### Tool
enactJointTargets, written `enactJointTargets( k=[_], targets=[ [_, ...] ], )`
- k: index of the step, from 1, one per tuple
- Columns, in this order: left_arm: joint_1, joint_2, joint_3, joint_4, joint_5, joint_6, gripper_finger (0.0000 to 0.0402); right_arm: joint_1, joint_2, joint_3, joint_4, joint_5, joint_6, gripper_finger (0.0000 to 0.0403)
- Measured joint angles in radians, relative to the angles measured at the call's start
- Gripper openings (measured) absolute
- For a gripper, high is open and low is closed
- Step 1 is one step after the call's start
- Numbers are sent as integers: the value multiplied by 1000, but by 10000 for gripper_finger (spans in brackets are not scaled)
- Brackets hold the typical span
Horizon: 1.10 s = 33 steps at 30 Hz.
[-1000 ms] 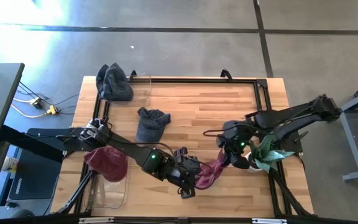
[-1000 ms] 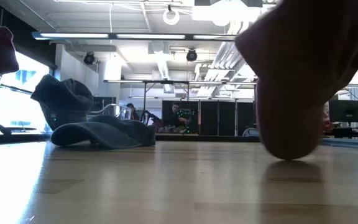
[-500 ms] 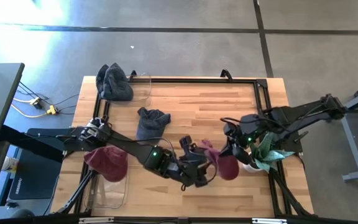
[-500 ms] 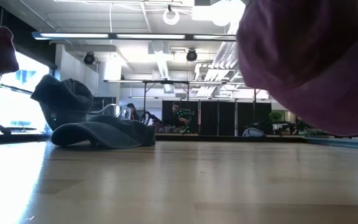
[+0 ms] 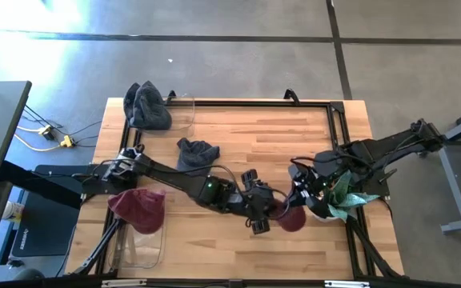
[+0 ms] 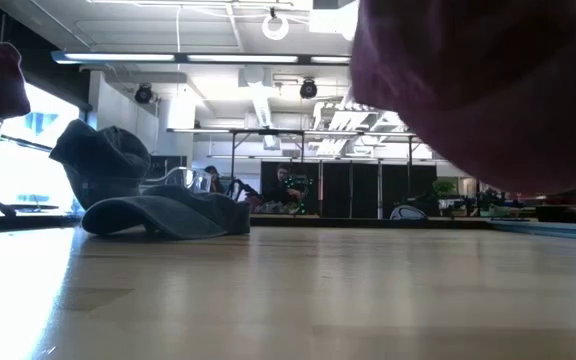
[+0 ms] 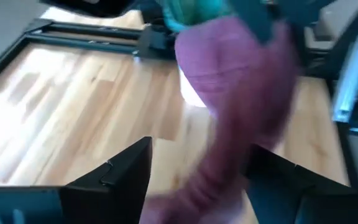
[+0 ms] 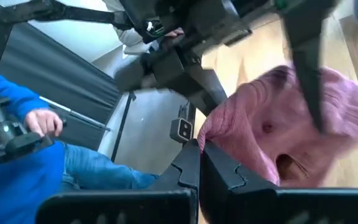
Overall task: Pick & Place hat
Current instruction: Put the red cap into the bottom transparent bin
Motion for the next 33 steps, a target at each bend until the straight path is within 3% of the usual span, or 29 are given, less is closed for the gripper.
enactJointTargets(
  k=[5, 9, 12, 14, 18, 23, 26, 33],
  targets=[
    [-8, -3, 1, -41, 85, -12, 173, 8, 0, 0, -2, -1, -12, 0],
    [-7, -3, 1, -34, 131, -15, 99, 7, 0, 0, -2, -1, -16, 0],
    [-6, -3, 1, -33, 227, -15, 33, 7, 0, 0, -2, -5, -44, 1],
    [-6, -3, 15, -37, 294, -19, 10, 8, 0, 0, -3, -3, -56, 7],
    [-18, -2, 119, -138, 388, -22, 11, 7, 0, 0, -32, 28, -52, 37],
    [-68, -24, 323, -399, 477, -21, 4, 7, 0, 0, -45, 98, -47, 101],
    [-101, -95, 265, -439, 537, -51, 2, 7, 0, 0, -46, 149, -82, 130],
    [-216, -151, 309, -754, 507, -189, 1, 7, 0, 0, -41, 265, -101, 155]
  ],
)
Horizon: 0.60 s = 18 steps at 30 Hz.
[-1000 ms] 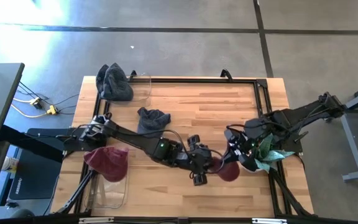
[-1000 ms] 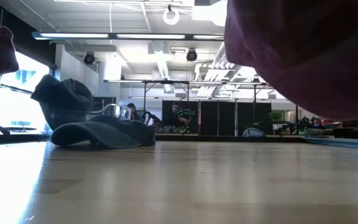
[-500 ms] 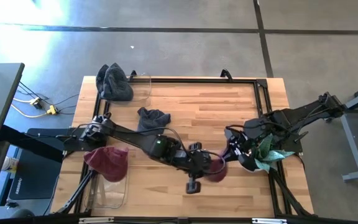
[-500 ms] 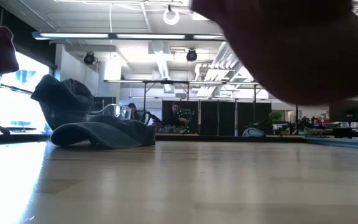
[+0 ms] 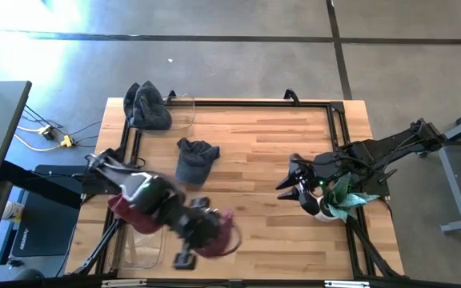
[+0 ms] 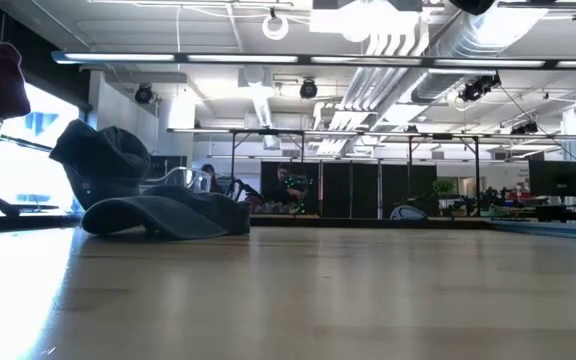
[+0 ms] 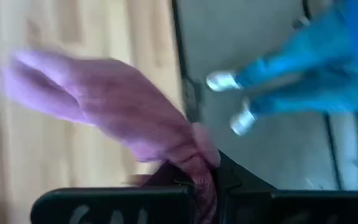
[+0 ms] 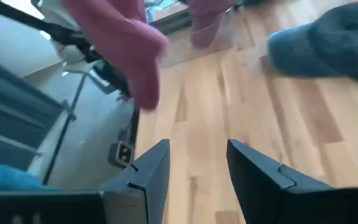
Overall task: Pick & Place hat
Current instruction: Put the red cap into the bottom transparent bin
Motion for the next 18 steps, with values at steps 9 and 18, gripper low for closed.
enactJointTargets(
  k=[9, 18],
  targets=[
    [-130, -79, 8, -215, 63, -265, 0, -3, 0, 0, 1, 108, 40, 156],
    [-312, -196, -47, -213, -47, -385, 0, -3, 1, 0, 7, 215, 117, 156]
  ],
)
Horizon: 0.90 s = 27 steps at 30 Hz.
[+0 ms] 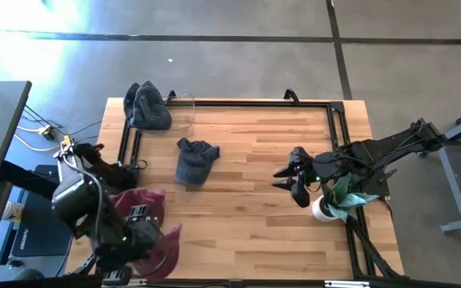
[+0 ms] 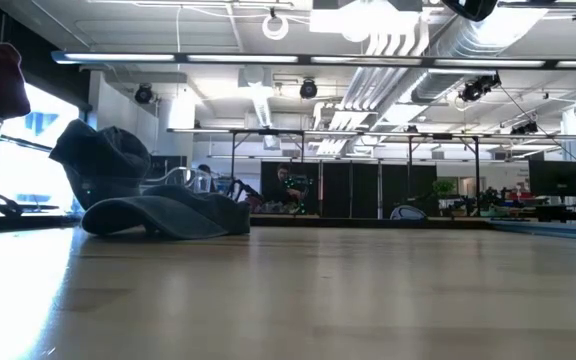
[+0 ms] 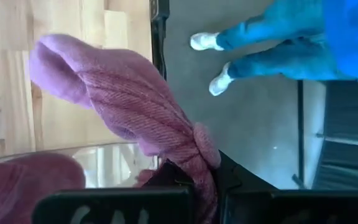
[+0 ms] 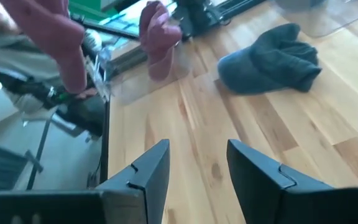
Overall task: Pick & Place hat
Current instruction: Put the red cap into the bottom transparent bin
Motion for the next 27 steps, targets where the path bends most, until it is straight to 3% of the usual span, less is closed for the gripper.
enactJointTargets(
  k=[17, 19, 23, 27],
  targets=[
    [-170, -136, -414, 0, 53, -144, 0, 3, 119, 0, 174, -9, 133, 156],
    [-176, -146, -425, 0, 13, -152, 0, 3, 141, 0, 189, -32, 142, 156],
    [-222, -160, -473, 4, -165, -160, 0, 3, 190, 0, 235, -75, 169, 156],
    [-248, -163, -584, 1, -190, -182, 0, 4, 224, 0, 291, -126, 187, 156]
  ],
)
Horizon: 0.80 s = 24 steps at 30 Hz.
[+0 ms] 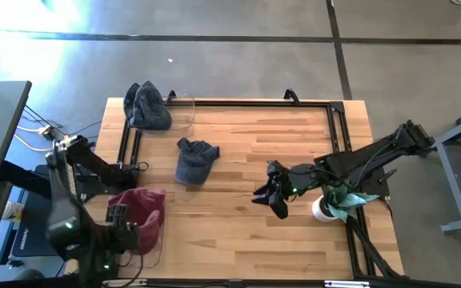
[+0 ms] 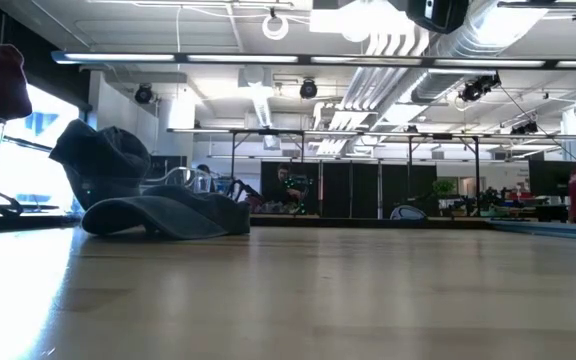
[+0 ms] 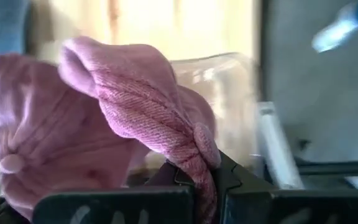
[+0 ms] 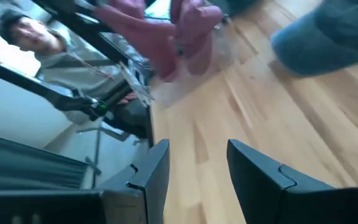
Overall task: Pick & Place hat
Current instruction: Put the red cap into the bottom transparent bin
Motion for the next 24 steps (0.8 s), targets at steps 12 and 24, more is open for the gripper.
enactJointTargets(
  k=[12, 24],
  targets=[
    [-11, 2, -295, -1, -209, -101, 0, 53, 24, 0, 111, 88, 3, 156],
    [-10, -76, -360, 0, -92, -352, 70, 85, 24, 0, 115, 134, 37, 156]
  ],
)
